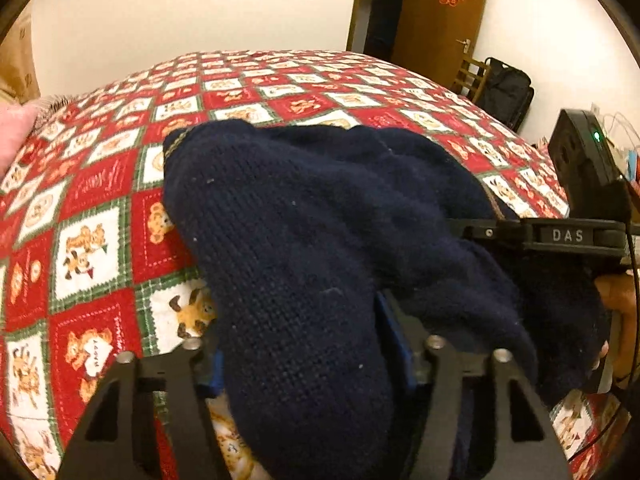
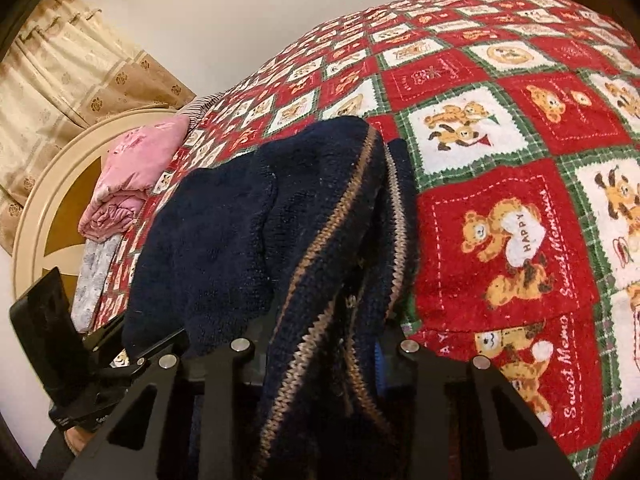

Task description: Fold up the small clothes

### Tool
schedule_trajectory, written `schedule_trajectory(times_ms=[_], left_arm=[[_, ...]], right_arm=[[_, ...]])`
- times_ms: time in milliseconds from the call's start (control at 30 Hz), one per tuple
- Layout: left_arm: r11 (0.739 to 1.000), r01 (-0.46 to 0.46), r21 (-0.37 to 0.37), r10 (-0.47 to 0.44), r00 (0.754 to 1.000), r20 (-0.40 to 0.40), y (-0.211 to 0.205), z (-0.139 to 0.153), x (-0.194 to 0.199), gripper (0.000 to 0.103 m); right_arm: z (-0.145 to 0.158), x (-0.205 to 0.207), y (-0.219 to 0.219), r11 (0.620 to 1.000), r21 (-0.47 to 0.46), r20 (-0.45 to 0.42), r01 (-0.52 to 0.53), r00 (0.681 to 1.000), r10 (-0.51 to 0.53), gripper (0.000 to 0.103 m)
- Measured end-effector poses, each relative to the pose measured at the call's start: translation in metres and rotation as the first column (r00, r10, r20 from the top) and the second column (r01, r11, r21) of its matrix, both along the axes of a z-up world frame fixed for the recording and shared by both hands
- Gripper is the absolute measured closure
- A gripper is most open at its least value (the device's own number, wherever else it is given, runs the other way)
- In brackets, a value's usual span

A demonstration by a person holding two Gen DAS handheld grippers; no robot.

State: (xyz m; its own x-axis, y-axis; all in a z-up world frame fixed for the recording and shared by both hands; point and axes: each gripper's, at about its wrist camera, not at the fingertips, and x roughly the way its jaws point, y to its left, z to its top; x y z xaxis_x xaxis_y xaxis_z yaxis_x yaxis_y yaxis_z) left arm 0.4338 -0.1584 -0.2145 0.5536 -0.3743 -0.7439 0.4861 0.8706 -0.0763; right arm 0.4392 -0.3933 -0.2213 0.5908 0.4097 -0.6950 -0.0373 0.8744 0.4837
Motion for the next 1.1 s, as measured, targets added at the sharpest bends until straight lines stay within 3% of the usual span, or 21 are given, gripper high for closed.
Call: schedule_trajectory(times_ms=[67, 167, 633, 1100], left_arm=[[1.000, -0.010, 0.017, 0.009, 1.000, 0.012, -0.001, 0.005, -0.004, 0.058], [0.999, -0.023, 0.023, 0.023, 1.000, 0.016, 0.001, 0.012, -0.010, 0.062], [0.995, -0.090, -0.040, 0.094, 0.987, 0.128, 0.052, 0.083, -0.088, 0.064], [0.963, -0.263, -0.062, 0.270, 0.944, 0.190, 0.144, 0.119, -0.180, 0.064]], right_arm=[[0.005, -0.005, 0.005, 1.000, -0.004, 0.023, 0.005, 1.000, -0.005, 0.071], [0.013, -0.014, 0.008, 1.000, 0.009, 0.051, 0.015, 0.999, -0.015, 0.073], [0.072, -0.065, 0.067, 0.993, 0.073, 0.167, -0.096, 0.982, 0.083, 0.073], [0.116, -0.125, 0.192, 0.948, 0.087, 0.245, -0.306, 0.929, 0.278, 0.073]])
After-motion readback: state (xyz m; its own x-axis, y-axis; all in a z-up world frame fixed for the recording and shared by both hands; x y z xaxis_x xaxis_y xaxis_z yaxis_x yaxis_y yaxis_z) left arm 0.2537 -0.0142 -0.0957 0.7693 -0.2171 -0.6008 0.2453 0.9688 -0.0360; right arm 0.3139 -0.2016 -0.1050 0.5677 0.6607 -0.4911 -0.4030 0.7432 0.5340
